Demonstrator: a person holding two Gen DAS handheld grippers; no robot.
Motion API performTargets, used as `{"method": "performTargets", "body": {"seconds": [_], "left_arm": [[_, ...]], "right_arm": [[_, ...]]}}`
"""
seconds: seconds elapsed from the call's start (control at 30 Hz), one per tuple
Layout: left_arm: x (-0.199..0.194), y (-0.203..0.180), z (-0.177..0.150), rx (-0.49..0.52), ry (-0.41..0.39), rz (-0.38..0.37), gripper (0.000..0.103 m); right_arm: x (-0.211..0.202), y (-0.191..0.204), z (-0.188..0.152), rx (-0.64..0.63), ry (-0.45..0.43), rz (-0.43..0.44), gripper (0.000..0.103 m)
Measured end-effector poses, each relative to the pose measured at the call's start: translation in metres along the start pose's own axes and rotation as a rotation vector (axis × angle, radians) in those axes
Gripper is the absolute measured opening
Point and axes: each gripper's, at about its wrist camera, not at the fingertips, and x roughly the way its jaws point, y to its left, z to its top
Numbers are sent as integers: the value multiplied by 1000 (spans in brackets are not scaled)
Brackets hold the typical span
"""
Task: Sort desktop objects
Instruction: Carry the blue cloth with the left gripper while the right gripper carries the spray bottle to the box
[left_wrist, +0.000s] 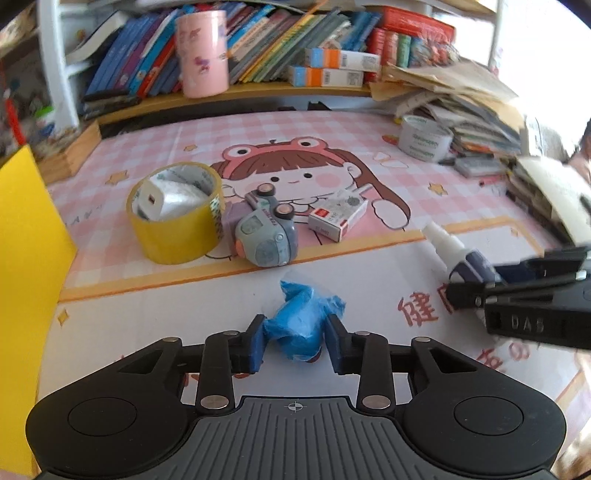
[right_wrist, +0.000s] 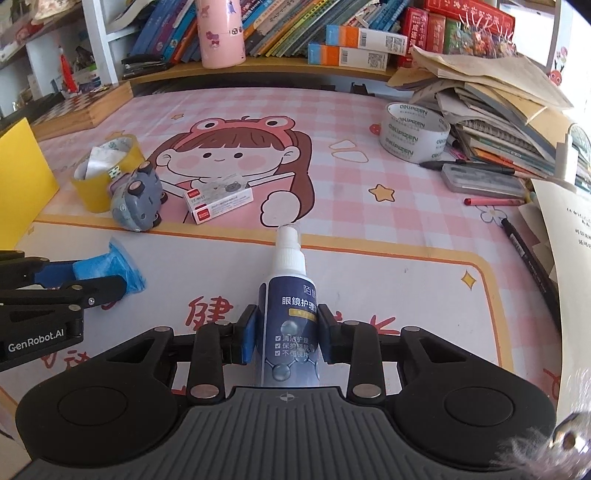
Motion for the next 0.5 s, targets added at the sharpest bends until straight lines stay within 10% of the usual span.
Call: {"method": "performTargets", "body": {"seconds": [0.5], "left_arm": [[-39, 8, 9, -71, -74, -29, 24]], "right_arm": [[-15, 5, 3, 12, -36, 26, 30]]}}
